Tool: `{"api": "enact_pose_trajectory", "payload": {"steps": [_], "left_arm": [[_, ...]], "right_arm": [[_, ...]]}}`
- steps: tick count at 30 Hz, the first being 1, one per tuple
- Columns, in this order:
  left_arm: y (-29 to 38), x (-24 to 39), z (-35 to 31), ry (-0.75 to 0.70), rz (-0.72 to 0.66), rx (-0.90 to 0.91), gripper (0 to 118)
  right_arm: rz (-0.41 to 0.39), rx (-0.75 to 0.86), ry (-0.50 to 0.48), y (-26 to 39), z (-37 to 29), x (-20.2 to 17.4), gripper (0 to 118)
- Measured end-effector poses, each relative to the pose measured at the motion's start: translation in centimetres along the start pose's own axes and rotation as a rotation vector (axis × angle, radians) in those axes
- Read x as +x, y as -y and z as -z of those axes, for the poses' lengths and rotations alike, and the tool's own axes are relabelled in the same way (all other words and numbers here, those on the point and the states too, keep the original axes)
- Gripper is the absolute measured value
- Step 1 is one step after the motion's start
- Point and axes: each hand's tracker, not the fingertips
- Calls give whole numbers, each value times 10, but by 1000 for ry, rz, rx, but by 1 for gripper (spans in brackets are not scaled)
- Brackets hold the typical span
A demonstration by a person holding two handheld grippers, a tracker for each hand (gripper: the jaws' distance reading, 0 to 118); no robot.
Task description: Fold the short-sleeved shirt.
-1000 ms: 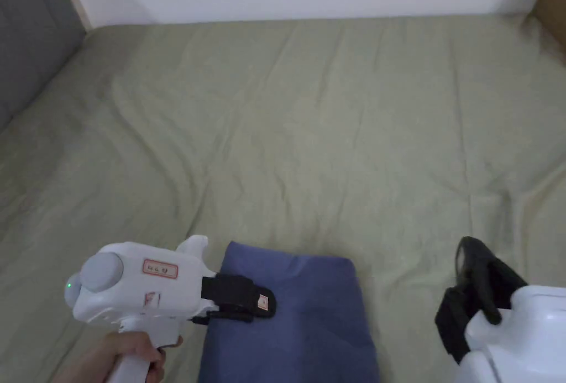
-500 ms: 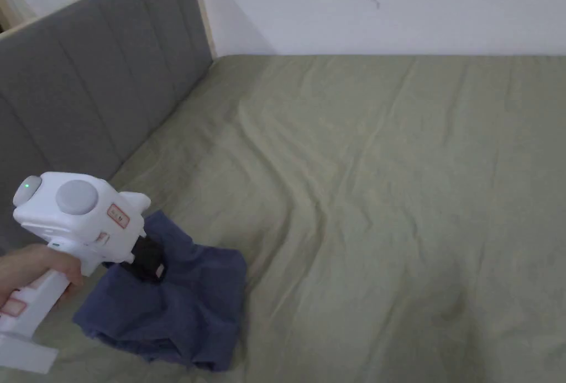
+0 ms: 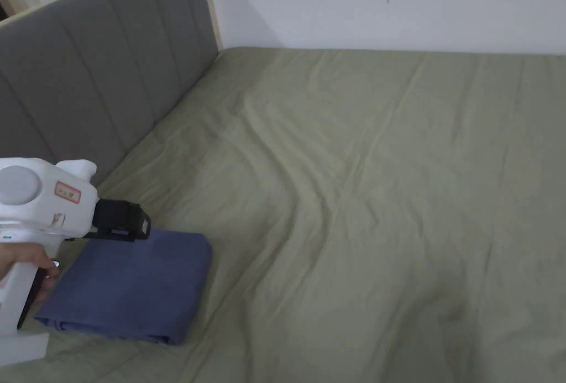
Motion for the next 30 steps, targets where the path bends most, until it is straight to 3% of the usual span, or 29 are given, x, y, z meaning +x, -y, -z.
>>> {"api": "enact_pose_trajectory", "payload": {"steps": [1,2,3,5,8,11,14,20,26,27,28,30], "left_arm": [[7,13,-13,24,2,48,77],[25,44,-35,54,31,101,29],[35,62,-48,61,55,168,0],[57,109,-72,43,62,298,0],[90,161,-93,118,114,349,0],[134,235,-119,19,158,490,0],[169,295,-135,91,173,585,0],[209,370,-177,220,160,718,0],[223,398,-204,169,205,860,1],[225,399,-207,157,205,867,11],[227,398,-211,157,205,867,30],[225,396,-213,161,209,869,92]], "right_arm": [[3,-1,-3,0,-1,3,0],[1,-11,-3,-1,0,5,0],[-1,-18,-2,-2,0,7,0],[1,-31,-6,-2,-1,14,0],[1,-30,-11,-6,-6,25,0],[6,-4,-27,-15,-11,39,0],[6,15,-38,-28,-17,52,0],[52,62,-36,-43,-41,84,0],[100,72,-26,-51,-60,109,0],[108,75,-22,-51,-62,112,0],[111,79,-18,-51,-64,114,6],[112,75,-17,-53,-65,117,37]]}}
